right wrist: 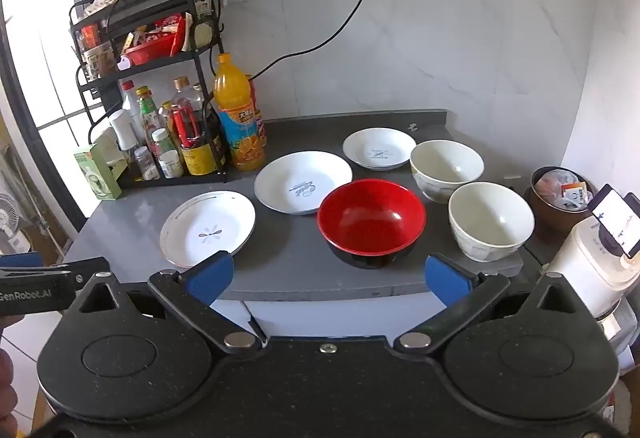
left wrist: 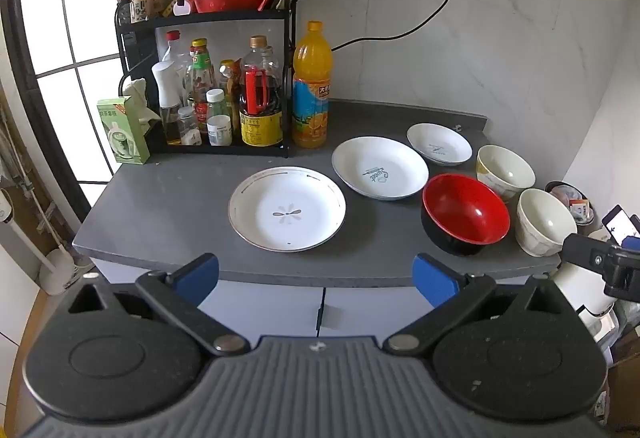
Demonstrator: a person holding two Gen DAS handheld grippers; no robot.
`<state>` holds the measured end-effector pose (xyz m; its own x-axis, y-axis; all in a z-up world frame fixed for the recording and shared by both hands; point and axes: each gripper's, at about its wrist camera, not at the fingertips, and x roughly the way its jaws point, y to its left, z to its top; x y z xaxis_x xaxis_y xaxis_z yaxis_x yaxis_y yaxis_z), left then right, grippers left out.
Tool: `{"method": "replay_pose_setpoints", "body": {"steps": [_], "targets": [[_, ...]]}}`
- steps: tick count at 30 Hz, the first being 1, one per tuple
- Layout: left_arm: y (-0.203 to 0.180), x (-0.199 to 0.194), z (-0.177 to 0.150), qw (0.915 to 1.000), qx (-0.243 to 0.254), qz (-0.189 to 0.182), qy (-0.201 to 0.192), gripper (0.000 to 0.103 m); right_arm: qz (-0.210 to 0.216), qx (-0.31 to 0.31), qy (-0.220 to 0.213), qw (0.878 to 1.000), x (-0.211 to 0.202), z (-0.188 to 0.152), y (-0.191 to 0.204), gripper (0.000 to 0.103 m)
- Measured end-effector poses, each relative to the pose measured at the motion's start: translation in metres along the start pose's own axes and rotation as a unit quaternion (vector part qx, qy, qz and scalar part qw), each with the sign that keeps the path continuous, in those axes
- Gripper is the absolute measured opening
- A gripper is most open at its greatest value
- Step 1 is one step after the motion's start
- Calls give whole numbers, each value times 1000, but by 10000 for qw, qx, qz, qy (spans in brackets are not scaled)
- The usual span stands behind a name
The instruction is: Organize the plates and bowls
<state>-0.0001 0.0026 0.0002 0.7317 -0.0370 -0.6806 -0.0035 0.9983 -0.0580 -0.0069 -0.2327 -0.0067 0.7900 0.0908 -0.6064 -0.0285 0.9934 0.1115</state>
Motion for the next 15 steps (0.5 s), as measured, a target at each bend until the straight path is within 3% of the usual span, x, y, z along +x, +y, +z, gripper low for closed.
{"method": "replay_pose_setpoints", "body": {"steps": [6,8,15], "targets": [[16,-5,5,10000,68,-59,-33,102,-32,-64,110,9999,-1,3,8,103],[-2,-2,-2,9997,219,75,-60,102,-42,-45,73,10000,-3,6,8,103],[-3,-2,-4,9997,228,83,-77,102,-45,-18,70,10000,2,2,9,103]]}}
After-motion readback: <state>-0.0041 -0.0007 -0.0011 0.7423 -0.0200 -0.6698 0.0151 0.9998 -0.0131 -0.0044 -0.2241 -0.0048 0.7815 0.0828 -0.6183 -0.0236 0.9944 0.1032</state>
